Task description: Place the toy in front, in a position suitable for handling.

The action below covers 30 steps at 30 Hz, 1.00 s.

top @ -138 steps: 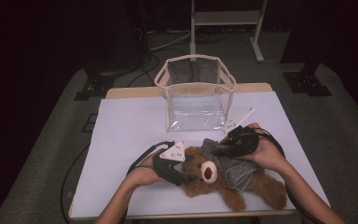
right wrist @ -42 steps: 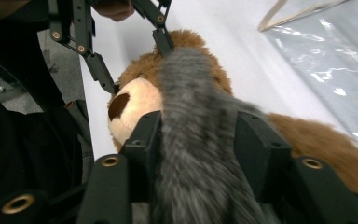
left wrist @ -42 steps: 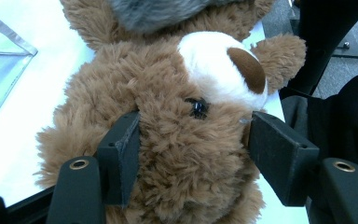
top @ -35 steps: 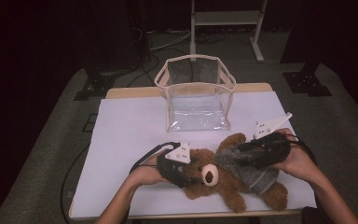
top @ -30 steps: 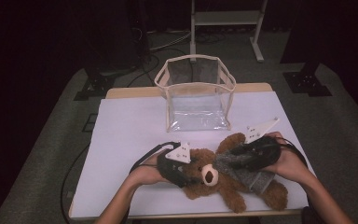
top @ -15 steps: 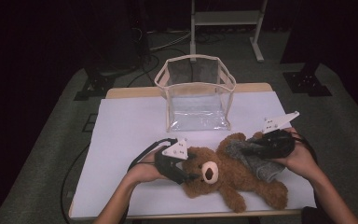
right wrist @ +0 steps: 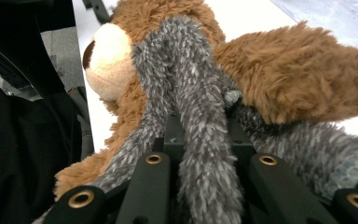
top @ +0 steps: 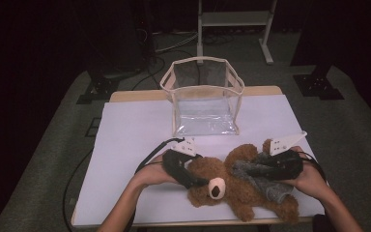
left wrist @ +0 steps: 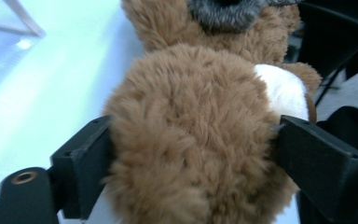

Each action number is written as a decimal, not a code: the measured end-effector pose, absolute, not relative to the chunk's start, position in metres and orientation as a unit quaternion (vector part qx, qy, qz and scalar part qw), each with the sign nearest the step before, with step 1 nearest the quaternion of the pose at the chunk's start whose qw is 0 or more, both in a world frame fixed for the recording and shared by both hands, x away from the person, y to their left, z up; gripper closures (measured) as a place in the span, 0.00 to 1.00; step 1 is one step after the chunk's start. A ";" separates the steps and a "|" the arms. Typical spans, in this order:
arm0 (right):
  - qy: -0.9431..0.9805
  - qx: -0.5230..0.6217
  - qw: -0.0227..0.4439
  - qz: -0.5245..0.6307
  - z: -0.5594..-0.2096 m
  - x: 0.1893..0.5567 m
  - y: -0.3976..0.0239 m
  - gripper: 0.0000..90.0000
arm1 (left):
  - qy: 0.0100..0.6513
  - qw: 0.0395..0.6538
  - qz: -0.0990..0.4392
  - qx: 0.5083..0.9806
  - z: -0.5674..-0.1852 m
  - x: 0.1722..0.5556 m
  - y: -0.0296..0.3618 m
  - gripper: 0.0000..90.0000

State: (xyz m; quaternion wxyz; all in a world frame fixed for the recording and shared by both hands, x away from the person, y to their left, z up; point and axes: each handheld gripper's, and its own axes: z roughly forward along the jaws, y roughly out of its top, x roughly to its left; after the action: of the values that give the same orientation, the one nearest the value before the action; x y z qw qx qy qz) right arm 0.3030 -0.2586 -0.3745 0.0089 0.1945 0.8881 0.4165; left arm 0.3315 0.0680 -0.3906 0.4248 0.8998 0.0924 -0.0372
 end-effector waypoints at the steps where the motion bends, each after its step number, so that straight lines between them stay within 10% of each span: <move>1: 0.887 0.196 0.008 0.418 -0.375 0.303 -0.259 0.84 | 0.097 0.425 -0.043 0.899 -0.395 0.333 0.066 0.14; 5: 0.886 0.195 0.007 0.419 -0.376 0.303 -0.260 0.84 | 0.106 0.434 -0.082 0.891 -0.401 0.340 0.064 0.16; 13: 0.874 0.209 0.010 0.438 -0.375 0.309 -0.264 0.83 | 0.105 0.444 -0.072 0.887 -0.397 0.348 0.069 0.50; 30: 0.874 0.193 0.005 0.446 -0.372 0.337 -0.221 0.83 | 0.132 0.427 -0.012 0.894 -0.368 0.379 0.095 0.66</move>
State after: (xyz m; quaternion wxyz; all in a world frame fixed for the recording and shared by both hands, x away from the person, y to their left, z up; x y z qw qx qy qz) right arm 0.3375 -0.2209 -0.3720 0.0047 0.1931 0.8741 0.4457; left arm 0.3792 0.0953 -0.3680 0.4272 0.8944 0.1317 -0.0120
